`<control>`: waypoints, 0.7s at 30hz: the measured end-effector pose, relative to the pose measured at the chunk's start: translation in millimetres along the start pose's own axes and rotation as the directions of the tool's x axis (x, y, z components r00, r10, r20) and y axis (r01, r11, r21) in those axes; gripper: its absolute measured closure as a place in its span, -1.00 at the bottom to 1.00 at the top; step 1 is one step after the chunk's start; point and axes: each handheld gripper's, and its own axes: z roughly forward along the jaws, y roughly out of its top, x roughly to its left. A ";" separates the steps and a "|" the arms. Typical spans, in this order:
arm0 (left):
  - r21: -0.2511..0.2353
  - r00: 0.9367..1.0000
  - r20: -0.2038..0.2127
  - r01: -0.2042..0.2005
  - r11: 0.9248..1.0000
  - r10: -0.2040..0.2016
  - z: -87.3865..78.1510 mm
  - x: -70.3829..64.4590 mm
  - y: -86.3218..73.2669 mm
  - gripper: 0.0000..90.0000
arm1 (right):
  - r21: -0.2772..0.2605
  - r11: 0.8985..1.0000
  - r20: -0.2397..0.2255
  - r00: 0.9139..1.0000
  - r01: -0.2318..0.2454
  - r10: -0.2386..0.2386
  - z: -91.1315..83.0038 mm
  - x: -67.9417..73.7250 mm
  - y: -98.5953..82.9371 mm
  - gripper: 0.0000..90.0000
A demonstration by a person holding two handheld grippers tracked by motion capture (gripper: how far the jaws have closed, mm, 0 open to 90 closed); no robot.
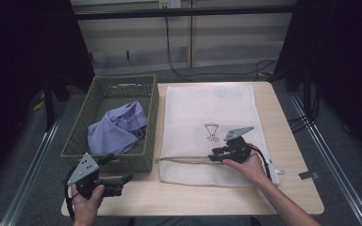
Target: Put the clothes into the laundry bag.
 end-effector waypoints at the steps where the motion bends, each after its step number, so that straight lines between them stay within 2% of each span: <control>1: 0.000 1.000 -0.004 -0.002 1.000 0.002 0.0 0.2 0.0 -0.90 | 0.005 1.000 0.010 1.000 0.005 -0.005 0.8 0.9 0.0 0.36; 7: -0.007 1.000 -0.004 -0.008 1.000 0.008 -1.5 0.9 0.4 -0.90 | 0.029 0.999 0.019 0.999 0.030 -0.031 6.5 1.8 -2.3 0.34; 10: -0.009 1.000 -0.001 -0.015 1.000 0.015 -0.9 -0.7 0.3 -0.90 | 0.032 0.995 0.047 0.994 0.093 -0.095 8.4 6.5 -2.7 0.37; 11: -0.003 1.000 -0.004 -0.022 1.000 0.022 -0.6 -1.2 0.4 -0.90 | 0.032 0.995 0.047 0.994 0.093 -0.095 8.4 6.5 -2.7 0.37; 13: -0.003 1.000 0.005 -0.019 1.000 0.019 0.5 -2.4 0.2 -0.90 | 0.035 0.994 0.064 0.992 0.102 -0.104 8.1 7.8 -3.5 0.45; 15: 0.005 1.000 -0.003 -0.028 1.000 0.028 0.6 -3.3 0.5 -0.90 | 0.031 0.994 0.079 0.991 0.108 -0.111 8.1 7.4 -3.8 0.55; 18: 0.003 1.000 -0.004 -0.027 1.000 0.027 0.8 -3.3 0.5 -0.90 | 0.019 0.995 0.097 0.990 0.099 -0.100 7.9 6.6 -5.3 0.72; 21: 0.006 0.999 0.000 -0.032 0.999 0.032 1.2 -2.3 0.2 -0.90 | 0.015 0.996 0.103 0.990 0.093 -0.094 8.1 6.2 -5.4 0.79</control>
